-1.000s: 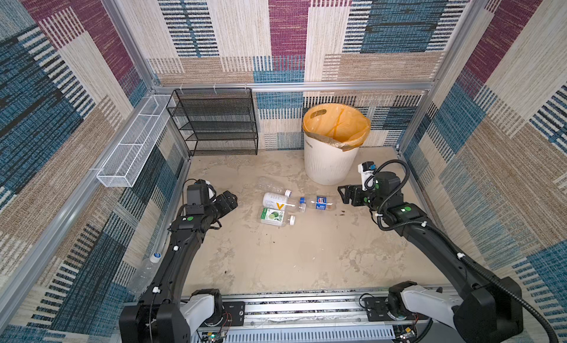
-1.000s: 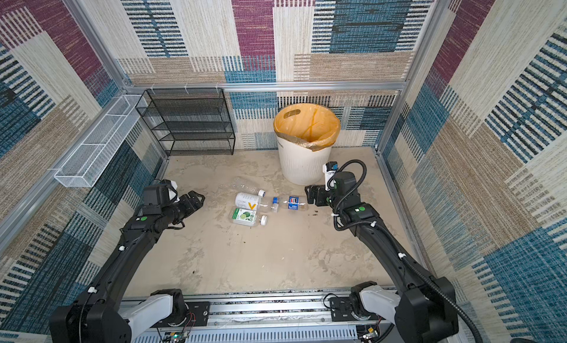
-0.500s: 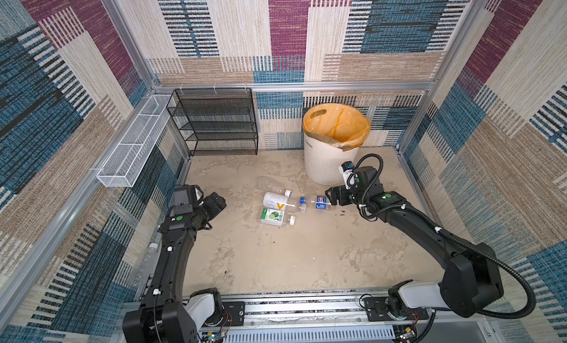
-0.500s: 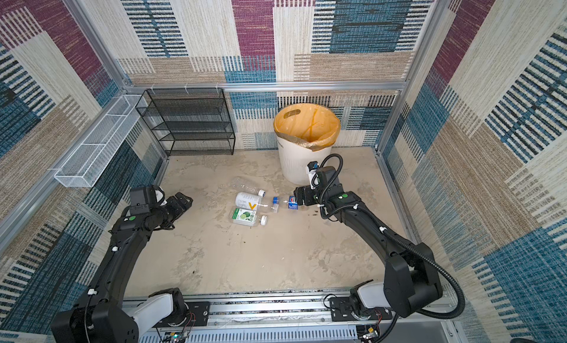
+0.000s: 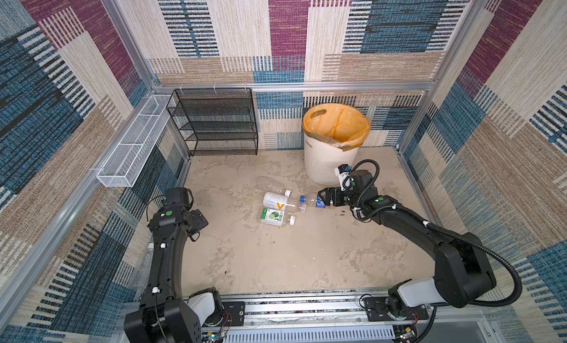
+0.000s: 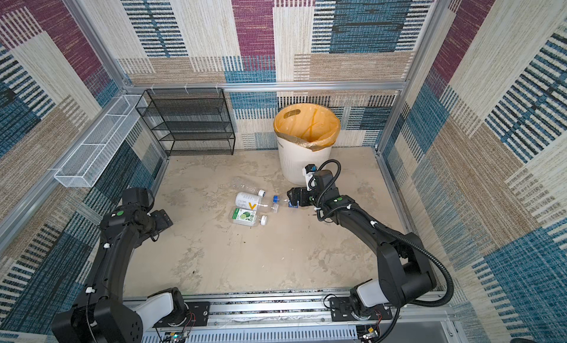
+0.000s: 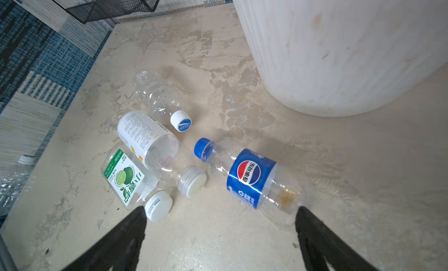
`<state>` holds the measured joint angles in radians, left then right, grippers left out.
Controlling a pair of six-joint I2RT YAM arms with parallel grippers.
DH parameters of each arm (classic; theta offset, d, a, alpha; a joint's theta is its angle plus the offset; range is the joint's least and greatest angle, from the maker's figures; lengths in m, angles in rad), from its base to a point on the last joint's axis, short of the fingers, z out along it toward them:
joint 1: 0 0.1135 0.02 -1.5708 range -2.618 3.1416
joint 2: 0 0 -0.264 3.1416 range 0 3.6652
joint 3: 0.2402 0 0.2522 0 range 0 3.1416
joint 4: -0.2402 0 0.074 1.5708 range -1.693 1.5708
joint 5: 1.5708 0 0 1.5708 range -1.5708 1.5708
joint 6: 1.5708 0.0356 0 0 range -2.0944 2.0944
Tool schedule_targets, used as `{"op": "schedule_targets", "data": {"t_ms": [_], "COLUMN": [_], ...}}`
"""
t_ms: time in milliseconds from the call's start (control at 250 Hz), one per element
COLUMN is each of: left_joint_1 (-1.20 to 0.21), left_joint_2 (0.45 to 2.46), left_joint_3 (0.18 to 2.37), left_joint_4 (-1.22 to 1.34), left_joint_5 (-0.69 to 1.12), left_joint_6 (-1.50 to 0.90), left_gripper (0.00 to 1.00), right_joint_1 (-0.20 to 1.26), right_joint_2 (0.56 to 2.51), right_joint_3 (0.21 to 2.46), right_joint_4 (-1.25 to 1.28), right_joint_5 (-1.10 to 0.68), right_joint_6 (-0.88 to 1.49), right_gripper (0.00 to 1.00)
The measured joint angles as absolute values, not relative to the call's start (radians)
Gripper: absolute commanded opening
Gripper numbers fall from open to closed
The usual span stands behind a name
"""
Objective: Throw the plastic bottles in the bin
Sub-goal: Pick up the plastic bottle from the bottom-left of the table.
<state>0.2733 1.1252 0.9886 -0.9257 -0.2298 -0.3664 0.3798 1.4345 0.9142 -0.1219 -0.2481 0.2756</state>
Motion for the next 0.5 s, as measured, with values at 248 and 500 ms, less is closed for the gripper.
{"op": "schedule_targets", "data": {"t_ms": [248, 500], "left_joint_1": [0.277, 0.279], "left_joint_2": [1.197, 1.237], "left_joint_3": [1.052, 0.953], "left_joint_4": [-0.938, -0.844], "left_joint_5": [-0.366, -0.521], "left_joint_6": [-0.163, 0.017], "left_gripper": [0.86, 0.83], "right_joint_1": [0.379, 0.379], "right_joint_2": [1.429, 1.411], "right_joint_3": [0.826, 0.786], "right_joint_4": [0.002, 0.113], "right_joint_5": [-0.319, -0.385], "right_joint_6": [0.366, 0.414], "right_gripper": [0.97, 0.97]}}
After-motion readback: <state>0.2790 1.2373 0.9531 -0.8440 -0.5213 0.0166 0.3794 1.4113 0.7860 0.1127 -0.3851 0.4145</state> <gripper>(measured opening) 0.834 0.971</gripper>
